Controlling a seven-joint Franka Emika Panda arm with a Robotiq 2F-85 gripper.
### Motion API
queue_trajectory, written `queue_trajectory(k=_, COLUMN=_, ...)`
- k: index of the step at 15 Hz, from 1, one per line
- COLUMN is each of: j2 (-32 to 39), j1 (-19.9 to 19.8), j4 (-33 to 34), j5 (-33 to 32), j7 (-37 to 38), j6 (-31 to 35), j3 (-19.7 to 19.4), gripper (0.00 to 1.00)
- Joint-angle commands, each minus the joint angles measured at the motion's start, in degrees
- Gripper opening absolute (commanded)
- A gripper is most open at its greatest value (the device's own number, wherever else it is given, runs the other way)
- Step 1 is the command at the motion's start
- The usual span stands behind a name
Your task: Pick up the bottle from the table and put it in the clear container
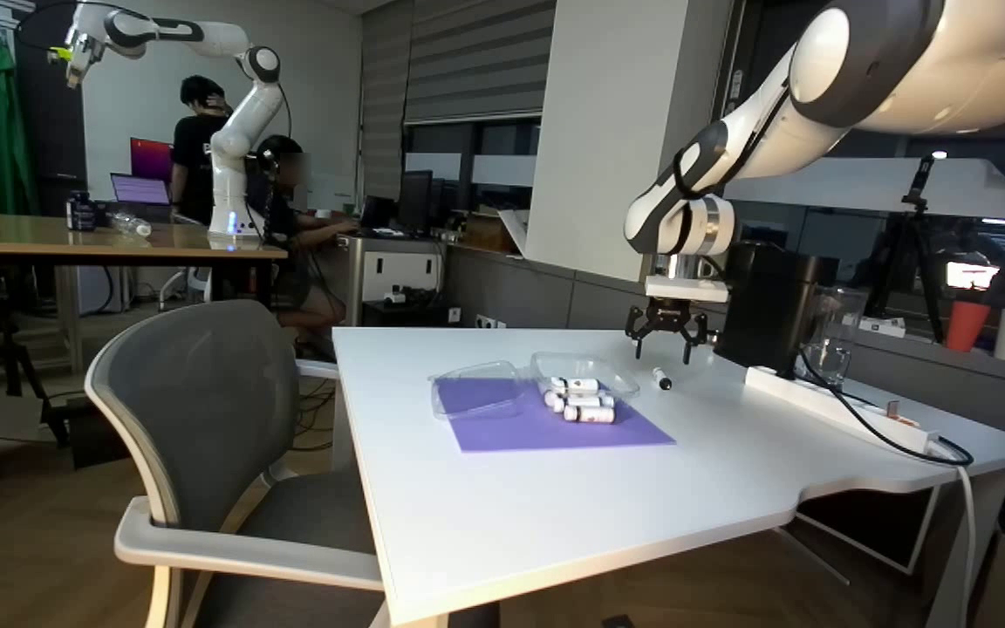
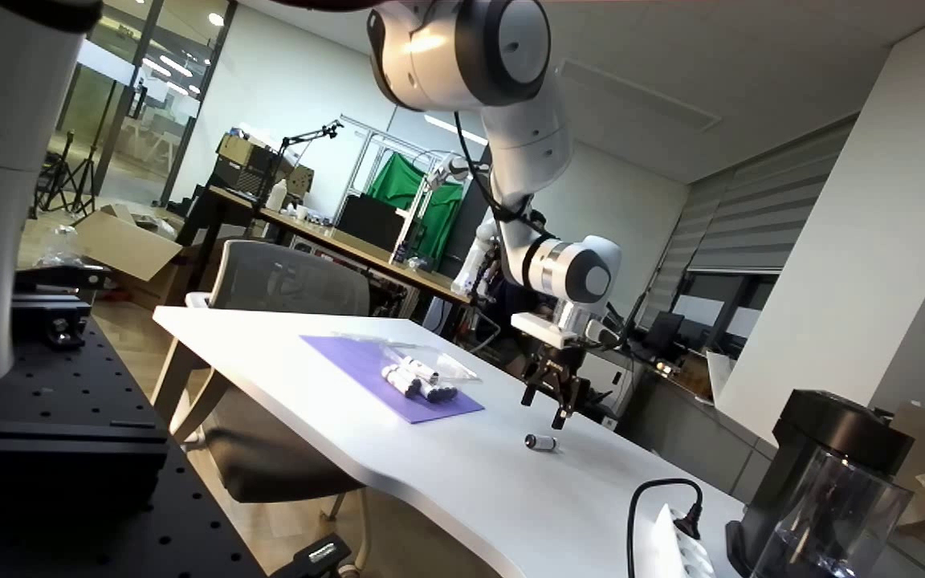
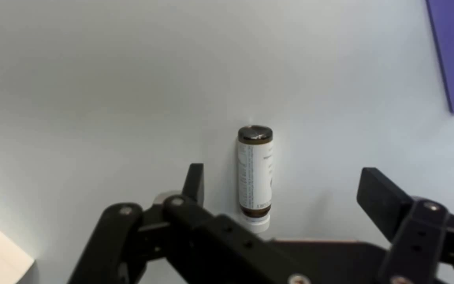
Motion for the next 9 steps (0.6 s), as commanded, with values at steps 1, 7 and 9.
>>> queue_trajectory(k=1, j2=8.3, j1=-0.3, j4=13.1, j5=0.9, j7=1.1, j6=-1.9, j3=-0.2, gripper=1.0)
queue_trajectory(k=7, j2=15.1, j1=-1.0, j4=24.1, j5=0.6, j7=3.0, j6=-9.3, j3=-0.6, gripper=0.75)
queue_trajectory(k=9, j2=15.6, j1=-1.4, j4=24.8, j5=0.8, j7=3.1, j6=-10.7, j3=-0.4, gripper=0.67)
